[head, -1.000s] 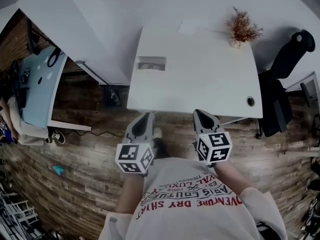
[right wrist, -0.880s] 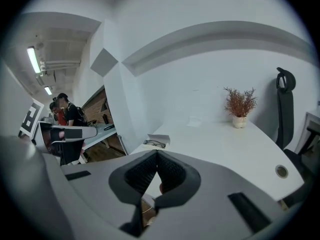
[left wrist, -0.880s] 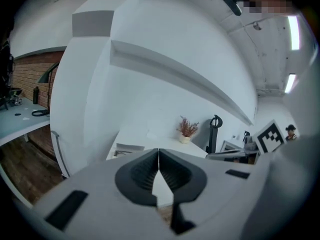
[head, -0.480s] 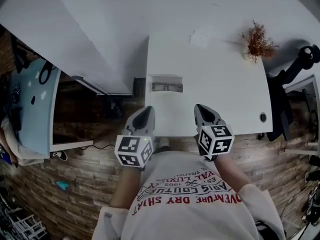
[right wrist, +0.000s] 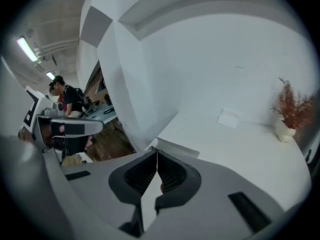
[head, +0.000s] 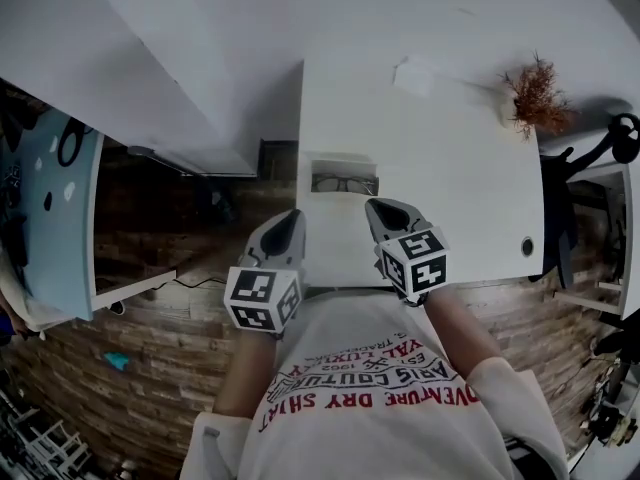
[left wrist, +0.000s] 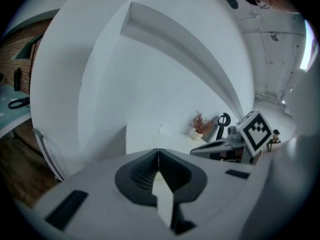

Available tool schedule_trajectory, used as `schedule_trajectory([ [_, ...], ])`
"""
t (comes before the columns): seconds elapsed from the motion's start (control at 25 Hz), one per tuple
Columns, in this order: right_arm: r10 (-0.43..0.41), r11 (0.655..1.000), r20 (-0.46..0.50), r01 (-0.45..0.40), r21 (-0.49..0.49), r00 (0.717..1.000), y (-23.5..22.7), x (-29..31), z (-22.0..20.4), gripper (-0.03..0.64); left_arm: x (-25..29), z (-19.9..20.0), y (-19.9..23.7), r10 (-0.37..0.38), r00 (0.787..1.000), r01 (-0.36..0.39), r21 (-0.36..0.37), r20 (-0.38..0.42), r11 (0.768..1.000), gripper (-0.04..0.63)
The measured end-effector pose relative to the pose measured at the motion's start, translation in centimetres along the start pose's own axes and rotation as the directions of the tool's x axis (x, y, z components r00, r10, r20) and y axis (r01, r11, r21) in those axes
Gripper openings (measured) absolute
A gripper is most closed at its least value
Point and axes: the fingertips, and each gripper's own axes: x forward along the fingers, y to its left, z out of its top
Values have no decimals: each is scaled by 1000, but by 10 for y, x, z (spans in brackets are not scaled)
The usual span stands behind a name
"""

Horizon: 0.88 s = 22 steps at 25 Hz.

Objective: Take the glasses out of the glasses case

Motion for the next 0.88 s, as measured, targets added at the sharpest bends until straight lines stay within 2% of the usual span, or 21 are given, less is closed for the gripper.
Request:
schedule_trajectory([
  [0.16, 97, 990, -91, -106, -96, 991, 3, 29, 3, 14, 18, -4, 8, 11, 999, -12, -23, -34, 1000, 8],
  [0.4, 126, 951, -223, -182, -251, 967, -8, 67, -7, 14, 38, -18, 17, 55, 995, -62, -83, -86, 995, 8],
  [0.72, 165, 906, -354, -283, -315, 921, -21, 109, -25, 20, 62, -34, 23, 70, 989, -84, -99, -130, 992, 8],
  [0.8, 182, 889, -389, -320, -328, 903, -19, 113, -32, 77, 64, -39, 24, 73, 987, -89, -106, -142, 990, 8],
  [0.88, 178, 870, -409, -338, -359, 895, -19, 118, -37, 81, 66, -42, 24, 78, 986, -95, -110, -149, 989, 8],
])
